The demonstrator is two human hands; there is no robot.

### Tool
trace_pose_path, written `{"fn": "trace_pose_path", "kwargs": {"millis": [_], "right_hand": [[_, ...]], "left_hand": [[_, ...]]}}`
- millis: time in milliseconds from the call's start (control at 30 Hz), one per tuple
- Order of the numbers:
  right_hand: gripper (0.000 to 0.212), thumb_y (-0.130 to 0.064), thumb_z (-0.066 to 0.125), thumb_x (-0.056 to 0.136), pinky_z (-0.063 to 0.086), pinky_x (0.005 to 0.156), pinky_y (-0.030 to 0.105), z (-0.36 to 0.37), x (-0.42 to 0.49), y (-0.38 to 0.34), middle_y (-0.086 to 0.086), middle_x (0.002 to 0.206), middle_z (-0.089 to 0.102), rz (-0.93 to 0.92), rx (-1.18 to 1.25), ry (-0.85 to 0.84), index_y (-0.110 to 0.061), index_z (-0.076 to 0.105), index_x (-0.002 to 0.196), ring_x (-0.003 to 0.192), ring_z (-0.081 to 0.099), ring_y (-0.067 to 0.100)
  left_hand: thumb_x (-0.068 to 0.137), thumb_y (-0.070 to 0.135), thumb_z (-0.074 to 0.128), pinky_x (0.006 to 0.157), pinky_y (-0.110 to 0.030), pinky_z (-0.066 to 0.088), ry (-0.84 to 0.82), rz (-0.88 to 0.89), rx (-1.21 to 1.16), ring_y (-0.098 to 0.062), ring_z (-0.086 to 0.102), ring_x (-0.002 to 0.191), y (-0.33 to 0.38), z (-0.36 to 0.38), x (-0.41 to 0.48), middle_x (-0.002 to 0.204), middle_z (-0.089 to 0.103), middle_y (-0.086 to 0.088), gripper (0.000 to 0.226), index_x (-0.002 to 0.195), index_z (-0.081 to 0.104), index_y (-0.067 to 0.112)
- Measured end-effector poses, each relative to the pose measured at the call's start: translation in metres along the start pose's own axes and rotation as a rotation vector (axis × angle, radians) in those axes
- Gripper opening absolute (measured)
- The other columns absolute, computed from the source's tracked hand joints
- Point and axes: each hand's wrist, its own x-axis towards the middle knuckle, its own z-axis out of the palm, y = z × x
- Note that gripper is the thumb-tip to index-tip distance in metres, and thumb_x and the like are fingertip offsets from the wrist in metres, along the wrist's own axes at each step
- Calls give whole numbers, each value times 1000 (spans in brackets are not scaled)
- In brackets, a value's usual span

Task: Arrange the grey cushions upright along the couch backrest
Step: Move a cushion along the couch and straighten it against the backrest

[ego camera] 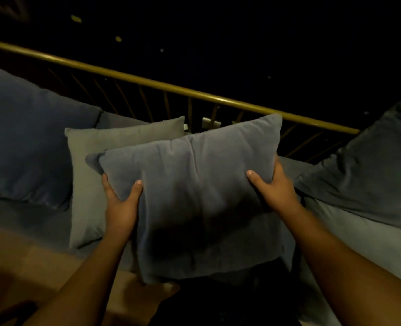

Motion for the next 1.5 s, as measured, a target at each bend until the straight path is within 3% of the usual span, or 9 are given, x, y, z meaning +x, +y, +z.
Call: {"fn": "trace_pose_path", "kwargs": {"millis": [133,400,667,833,933,1067,1233,1367,1500], "right_hand": [[83,-61,62,78,40,102,44,-57,-35,-2,3,143,50,17,32,247,-39,21,147,127,49,34],[77,-63,58,80,42,97,44,-212,-86,36,7,140,53,120,66,595,-34,28,145,123,50,38],[72,-66,54,81,42,97,47,-357,-130,131,14,138,53,240,11,855,-30,36,141,122,50,42],[78,-71,51,79,42,97,49,-413,-136,201,11,140,51,374,67,897,-32,32,143,123,49,41],[93,-81,47,70,40,102,54,-421,-121,242,16,142,46,502,105,862,-30,26,145,126,45,44],[108,-77,53,71,24,113,56,-387,-94,274,20,155,22,593,37,785,-20,9,151,140,25,43],[101,-70,52,77,4,117,55,-348,-76,270,17,160,-1,621,-54,777,-25,1,151,147,-2,37],[83,-53,60,82,7,116,54,-329,-78,247,14,160,9,486,-118,779,-25,21,149,146,5,37],[54,-46,57,79,19,114,57,-282,-77,198,9,142,46,182,-145,693,-22,54,127,136,35,34]], "left_hand": [[69,67,60,107,-50,37,-203,182,-32,-26,42,131,57,15,-5,150,37,1,91,144,14,45],[83,50,61,103,-45,38,-452,516,6,-27,39,134,167,131,-79,153,32,-1,83,147,11,38],[67,70,59,108,-52,35,-678,521,61,-31,38,135,194,280,-208,154,31,-2,102,146,1,42],[77,52,65,110,-49,32,-786,462,92,-31,32,138,178,357,-270,157,22,-4,101,148,-5,36],[78,47,66,110,-50,30,-800,392,142,-33,29,140,158,392,-287,158,17,-6,105,147,-11,34],[77,46,69,109,-52,29,-775,321,254,-36,27,140,132,419,-291,159,12,-8,112,146,-17,33],[73,54,69,109,-57,30,-677,385,392,-40,24,140,127,428,-277,158,12,-13,112,147,-11,33],[74,55,67,110,-57,29,-696,518,491,-38,19,142,129,414,-262,160,2,-7,104,150,1,28],[82,32,68,109,-39,29,-760,653,487,-29,31,138,131,373,-240,151,31,-13,67,141,37,18]]}}
